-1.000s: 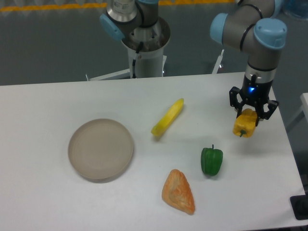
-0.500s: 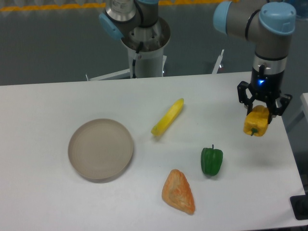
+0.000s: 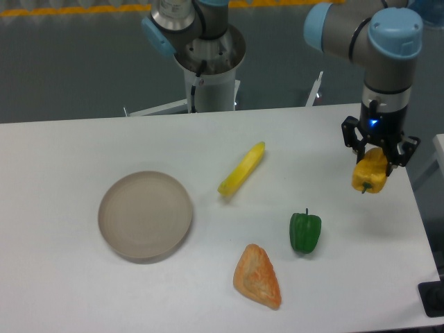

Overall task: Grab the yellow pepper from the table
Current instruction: 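Hold the yellow pepper raised above the table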

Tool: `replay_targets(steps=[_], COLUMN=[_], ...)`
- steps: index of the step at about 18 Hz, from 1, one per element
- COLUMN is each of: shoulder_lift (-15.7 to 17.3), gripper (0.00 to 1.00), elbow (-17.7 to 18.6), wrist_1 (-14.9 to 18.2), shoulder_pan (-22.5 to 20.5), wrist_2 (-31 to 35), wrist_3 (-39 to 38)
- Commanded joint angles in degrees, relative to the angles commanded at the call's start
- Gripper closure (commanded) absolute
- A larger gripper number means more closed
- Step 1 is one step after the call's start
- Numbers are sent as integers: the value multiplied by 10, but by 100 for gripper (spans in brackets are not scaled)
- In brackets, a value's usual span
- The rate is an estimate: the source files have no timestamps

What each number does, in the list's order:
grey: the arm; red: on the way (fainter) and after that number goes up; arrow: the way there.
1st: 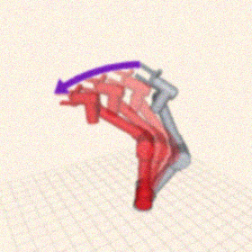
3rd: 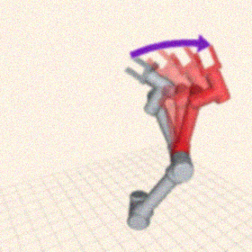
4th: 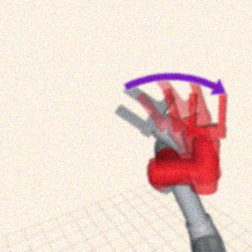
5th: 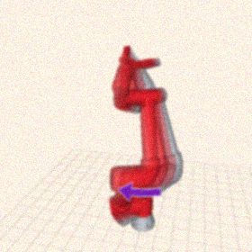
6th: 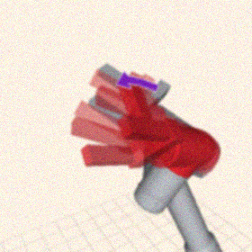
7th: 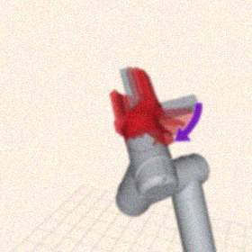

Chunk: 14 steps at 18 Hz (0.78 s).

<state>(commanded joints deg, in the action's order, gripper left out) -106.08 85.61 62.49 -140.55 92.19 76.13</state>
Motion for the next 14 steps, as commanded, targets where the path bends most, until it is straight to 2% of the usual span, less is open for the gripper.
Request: replay_targets(steps=[14], shoulder_lift=[-8], gripper=[67], elbow=[-2], wrist_1=[-4], shoulder_pan=[11], wrist_2=[12], wrist_3=[-3])
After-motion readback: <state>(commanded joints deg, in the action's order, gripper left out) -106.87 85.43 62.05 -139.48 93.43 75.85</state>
